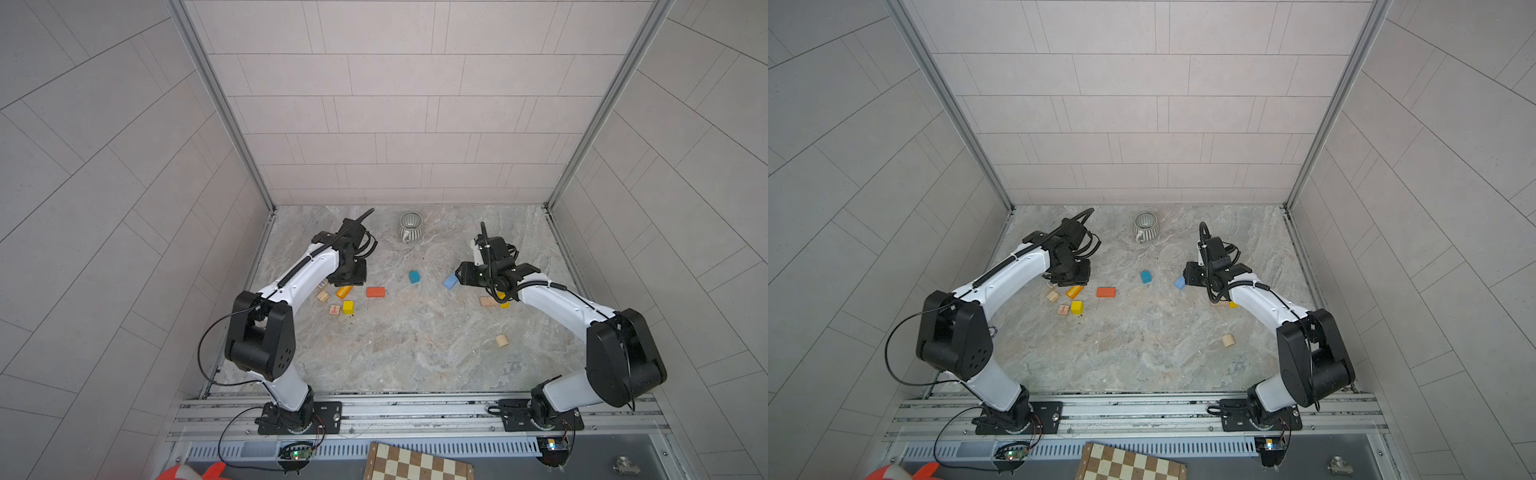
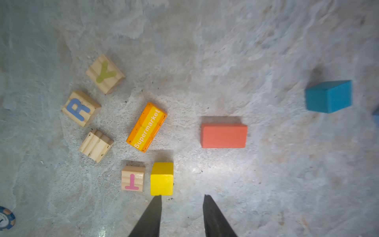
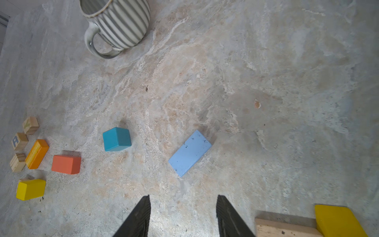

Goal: Build the wood block tower

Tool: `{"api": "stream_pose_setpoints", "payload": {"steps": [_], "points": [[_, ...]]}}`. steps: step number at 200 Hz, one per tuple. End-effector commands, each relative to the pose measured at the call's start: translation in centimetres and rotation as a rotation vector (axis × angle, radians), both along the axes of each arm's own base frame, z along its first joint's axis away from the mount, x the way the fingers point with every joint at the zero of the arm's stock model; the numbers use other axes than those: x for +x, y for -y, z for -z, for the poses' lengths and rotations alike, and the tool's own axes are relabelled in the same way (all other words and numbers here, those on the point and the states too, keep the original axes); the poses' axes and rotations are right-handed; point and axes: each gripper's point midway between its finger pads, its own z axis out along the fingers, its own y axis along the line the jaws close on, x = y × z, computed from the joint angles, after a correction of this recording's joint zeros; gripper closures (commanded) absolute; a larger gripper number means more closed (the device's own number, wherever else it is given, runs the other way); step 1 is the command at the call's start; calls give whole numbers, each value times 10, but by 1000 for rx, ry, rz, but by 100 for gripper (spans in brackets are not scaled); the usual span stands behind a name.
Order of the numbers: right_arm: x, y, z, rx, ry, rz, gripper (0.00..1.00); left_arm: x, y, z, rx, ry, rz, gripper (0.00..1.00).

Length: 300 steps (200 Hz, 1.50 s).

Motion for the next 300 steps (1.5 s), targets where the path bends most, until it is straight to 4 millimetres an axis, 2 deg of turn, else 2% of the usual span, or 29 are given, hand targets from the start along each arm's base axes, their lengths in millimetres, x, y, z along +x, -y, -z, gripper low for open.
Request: {"api": "stream_pose_setpoints", "payload": {"steps": [1, 18, 34, 67, 89, 105, 153, 182, 208, 248, 267, 300], "points": [[-1, 6, -2, 3, 1, 28, 46, -5, 15, -21, -45, -8, -15, 60], [-1, 7, 0, 0, -4, 30, 46, -4, 18, -28, -6, -16, 12, 59], [-3, 4, 2, 11, -15, 19, 45, -10, 8, -24, 54, -33, 25, 50], [-2, 1, 2, 26, -20, 5, 42, -34, -11, 9, 60, -97, 10, 28], [-3, -3, 1, 35, -18, -16, 40, -44, -24, 31, 42, -131, -6, 22], [-3, -5, 1, 44, -15, -22, 40, -46, -31, 40, 45, -150, -4, 21], [-4, -8, 1, 49, -15, -29, 39, -50, -37, 64, 61, -198, 24, 22], [-4, -7, 0, 47, -11, -26, 39, -45, -37, 77, 54, -219, 31, 25], [-4, -7, 0, 48, -12, -27, 40, -39, -35, 82, 40, -213, 36, 31], [-4, -8, 1, 52, -13, -26, 40, -41, -38, 98, 60, -249, 28, 37], [-4, -8, -2, 57, -5, -25, 40, -39, -38, 103, 61, -262, 26, 45], [-4, -10, -8, 72, 10, -30, 40, -40, -39, 107, 71, -270, 21, 50]]}}
